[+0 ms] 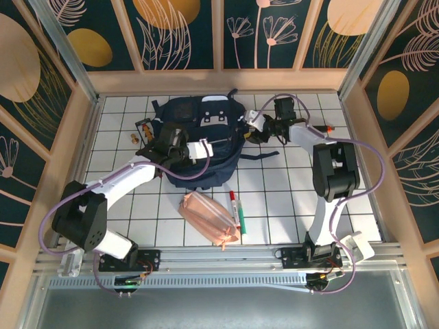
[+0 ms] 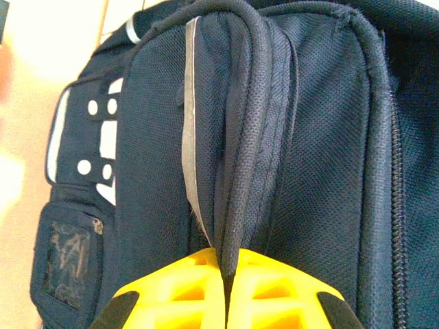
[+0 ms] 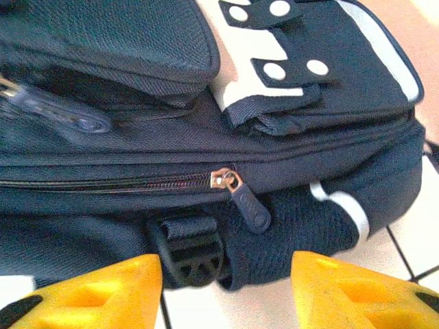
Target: Pack books, pencil case, and school supplies into a backpack
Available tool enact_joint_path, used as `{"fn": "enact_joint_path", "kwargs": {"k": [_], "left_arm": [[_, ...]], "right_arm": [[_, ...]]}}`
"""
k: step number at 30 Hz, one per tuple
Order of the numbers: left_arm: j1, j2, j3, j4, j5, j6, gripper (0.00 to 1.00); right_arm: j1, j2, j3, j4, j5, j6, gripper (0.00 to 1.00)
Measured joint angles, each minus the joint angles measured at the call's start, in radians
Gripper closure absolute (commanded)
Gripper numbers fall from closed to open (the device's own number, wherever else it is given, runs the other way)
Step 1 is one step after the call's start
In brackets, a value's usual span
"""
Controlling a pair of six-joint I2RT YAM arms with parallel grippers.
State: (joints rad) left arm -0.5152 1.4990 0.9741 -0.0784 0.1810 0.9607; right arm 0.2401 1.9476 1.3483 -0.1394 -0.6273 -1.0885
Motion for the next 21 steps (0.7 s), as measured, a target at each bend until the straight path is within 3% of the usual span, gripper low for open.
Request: {"fn": "enact_joint_path", "kwargs": {"k": [8,10,16,21], "left_arm": [[0.000,0.000,0.000,0.009,0.028,0.004,1.00],[0.000,0.000,0.000,0.011,0.031,0.004,1.00],[0.000,0.000,0.000,0.016,0.047,0.011,1.00],[0.000,0.000,0.000,0.016,0.064,0.026,1.00]], "right_arm": [[0.028,0.066,0.005,0.028,0.025,-0.031,0.51],[0.029,0.070,0.005,0.038,0.027,-0.030,0.64],[0.018,0.083,0.084,-0.058,-0.035,-0.063,0.72],[-0.005,0.083,0.161,-0.119,-0.069,-0.094,0.66]]}}
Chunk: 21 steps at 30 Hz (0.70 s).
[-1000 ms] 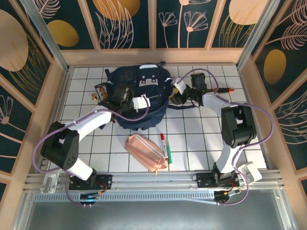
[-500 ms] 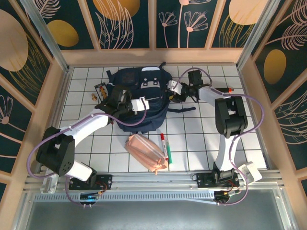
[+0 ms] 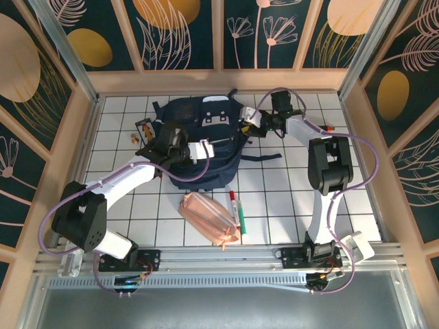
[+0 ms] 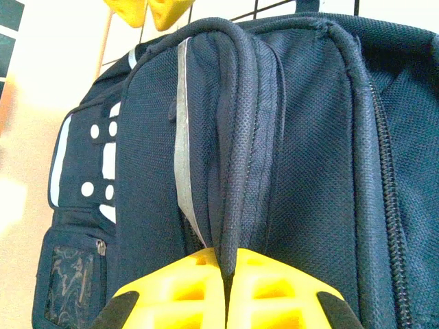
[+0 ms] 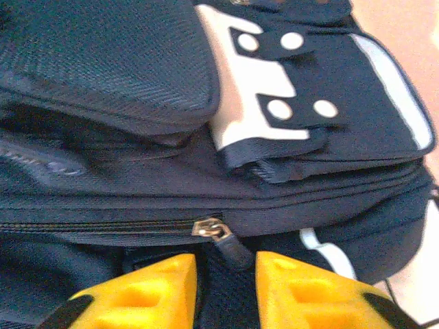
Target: Pack books, pencil case, and school supplies into a backpack
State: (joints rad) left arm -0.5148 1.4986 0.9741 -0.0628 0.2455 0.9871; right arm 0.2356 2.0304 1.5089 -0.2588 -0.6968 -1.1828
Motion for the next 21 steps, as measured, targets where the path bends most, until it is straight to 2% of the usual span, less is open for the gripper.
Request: {"fn": "enact_joint_path", "kwargs": {"k": [8,13,17,21], "left_arm": [[0.005,0.000,0.000,0.002,0.020,0.006,1.00],[0.005,0.000,0.000,0.008,0.034,0.006,1.00],[0.006,0.000,0.000,0.011,0.040,0.005,1.00],[0.012,0.000,0.000,0.014,0.056,0.003,1.00]], "right_arm": [[0.004,0.069,0.001,0.012,0.019,0.011,0.51],[0.015,0.129,0.042,0.011,0.036,0.021,0.54],[0.017,0.137,0.068,0.013,0.039,0.018,0.64],[0.017,0.137,0.069,0.014,0.025,0.009,0.63]]}}
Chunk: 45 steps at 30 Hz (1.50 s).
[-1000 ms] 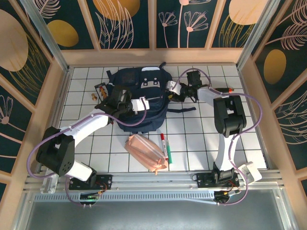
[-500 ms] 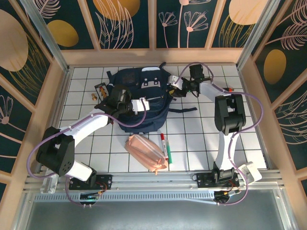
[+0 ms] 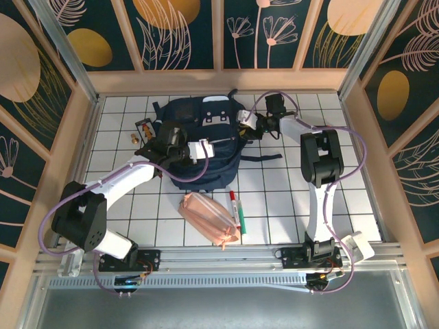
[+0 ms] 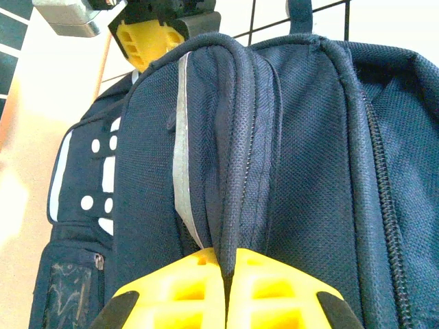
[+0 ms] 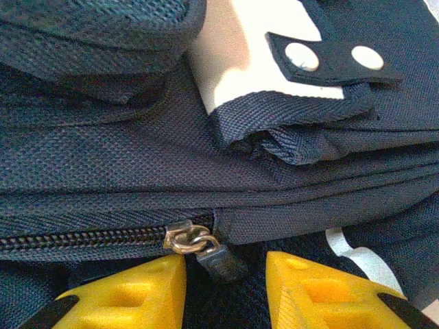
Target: Pack books, pencil case, and school supplies into a backpack
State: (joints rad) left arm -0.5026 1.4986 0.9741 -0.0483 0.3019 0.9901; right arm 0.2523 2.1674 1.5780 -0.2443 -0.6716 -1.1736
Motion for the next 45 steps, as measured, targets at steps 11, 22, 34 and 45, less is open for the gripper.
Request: {"fn": "enact_joint_path", "kwargs": {"k": [11,22,34,45], "left_arm": [[0.007,0.000,0.000,0.008,0.027,-0.023,1.00],[0.027,0.000,0.000,0.042,0.056,-0.117,1.00],[0.027,0.042,0.047,0.041,0.022,-0.233,1.00],[0.026,0.082,0.101,0.045,-0.043,-0.304,1.00]], "right_arm": [[0.000,0.018,0.000,0.011,-0.026,0.000,0.95],[0.000,-0.166,-0.304,0.320,0.089,-0.034,1.00],[0.005,-0.278,-0.582,0.761,0.163,-0.044,1.00],[0.007,-0.357,-0.674,0.919,0.097,-0.044,1.00]]}}
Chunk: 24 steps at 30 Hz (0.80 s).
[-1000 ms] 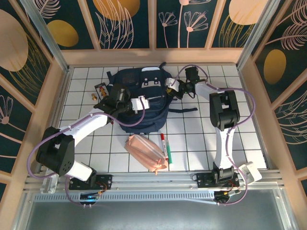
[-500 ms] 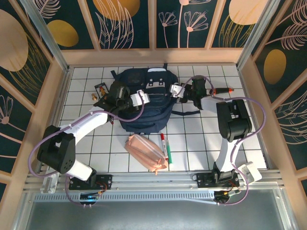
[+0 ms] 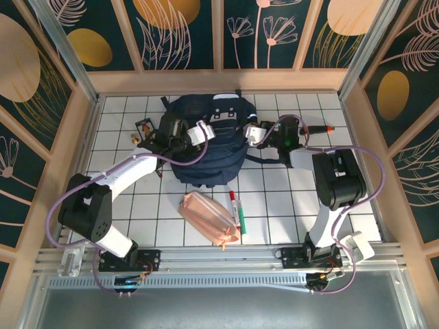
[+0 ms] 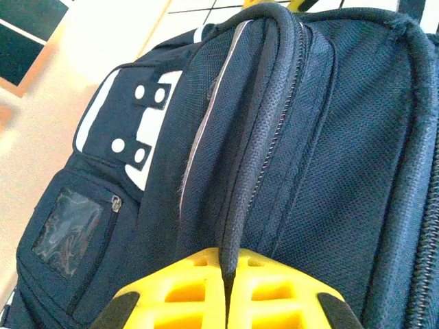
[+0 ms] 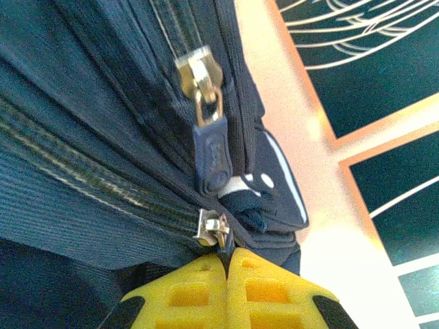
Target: Pack books, pencil case, and school supplies into a backpack
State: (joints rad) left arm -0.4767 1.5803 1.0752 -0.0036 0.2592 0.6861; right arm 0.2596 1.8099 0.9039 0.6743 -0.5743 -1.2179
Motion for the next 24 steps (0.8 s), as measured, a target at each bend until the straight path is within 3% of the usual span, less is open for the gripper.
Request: {"fn": "enact_joint_path", "kwargs": {"k": [11,24], "left_arm": [[0.001,0.018,0.023,0.001,-0.022,-0.107,1.00],[0.027,0.046,0.047,-0.011,-0.093,-0.225,1.00]], "right_arm": [[0.066,-0.117,-0.079,-0.001,0.018,-0.007,1.00],[0.243,-0.223,-0.169,0.017,0.196,0.061,1.00]]}}
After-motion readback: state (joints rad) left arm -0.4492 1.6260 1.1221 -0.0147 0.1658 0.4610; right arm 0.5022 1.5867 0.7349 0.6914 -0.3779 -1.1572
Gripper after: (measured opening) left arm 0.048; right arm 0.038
